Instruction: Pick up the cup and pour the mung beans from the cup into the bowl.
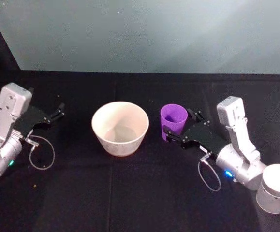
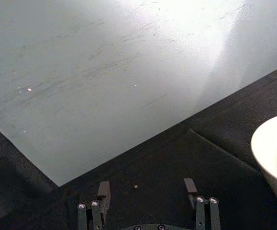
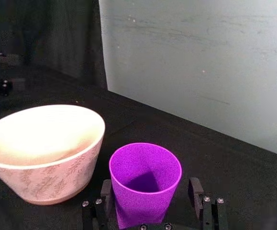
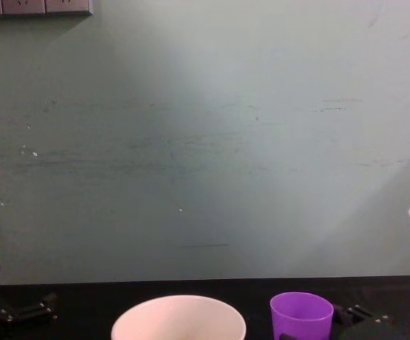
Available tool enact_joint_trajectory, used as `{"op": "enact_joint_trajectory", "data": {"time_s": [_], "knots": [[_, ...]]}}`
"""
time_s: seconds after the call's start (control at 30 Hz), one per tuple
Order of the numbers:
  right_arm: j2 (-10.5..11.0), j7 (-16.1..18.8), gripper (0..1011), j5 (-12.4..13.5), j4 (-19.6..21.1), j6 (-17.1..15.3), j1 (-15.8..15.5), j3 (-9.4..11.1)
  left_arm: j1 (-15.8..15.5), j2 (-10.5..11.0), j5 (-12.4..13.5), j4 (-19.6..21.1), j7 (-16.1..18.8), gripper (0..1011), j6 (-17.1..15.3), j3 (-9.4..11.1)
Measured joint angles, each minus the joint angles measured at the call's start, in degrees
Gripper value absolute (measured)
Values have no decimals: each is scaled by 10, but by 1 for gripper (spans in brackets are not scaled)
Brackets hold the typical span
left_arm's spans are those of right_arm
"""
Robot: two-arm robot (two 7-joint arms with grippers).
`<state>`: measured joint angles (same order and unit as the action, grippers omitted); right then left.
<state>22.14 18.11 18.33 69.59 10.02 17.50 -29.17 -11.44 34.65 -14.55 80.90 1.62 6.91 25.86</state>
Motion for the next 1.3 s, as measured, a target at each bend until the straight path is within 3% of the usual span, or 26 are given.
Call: {"op": "enact_joint_trajectory", "data": {"time_s": [0.27,0.5,0.57,0.77,0.9,1.1,1.3], "knots": [[-34,31,1003,23,-55,14,22,14,0,0,0,0,0,1000,0,0],[-48,51,860,31,-74,22,27,23,0,0,0,0,0,1000,0,0],[-50,55,776,29,-74,22,27,24,0,0,0,0,0,1000,0,0],[-53,62,731,20,-71,19,28,27,0,0,0,0,0,1000,0,0],[-49,61,719,14,-49,10,22,31,0,0,0,0,0,1000,0,0],[-26,48,719,-2,34,-23,0,45,0,0,0,0,0,1000,0,0],[-11,45,720,-6,90,-51,-14,57,0,0,0,0,0,1000,0,0]]}}
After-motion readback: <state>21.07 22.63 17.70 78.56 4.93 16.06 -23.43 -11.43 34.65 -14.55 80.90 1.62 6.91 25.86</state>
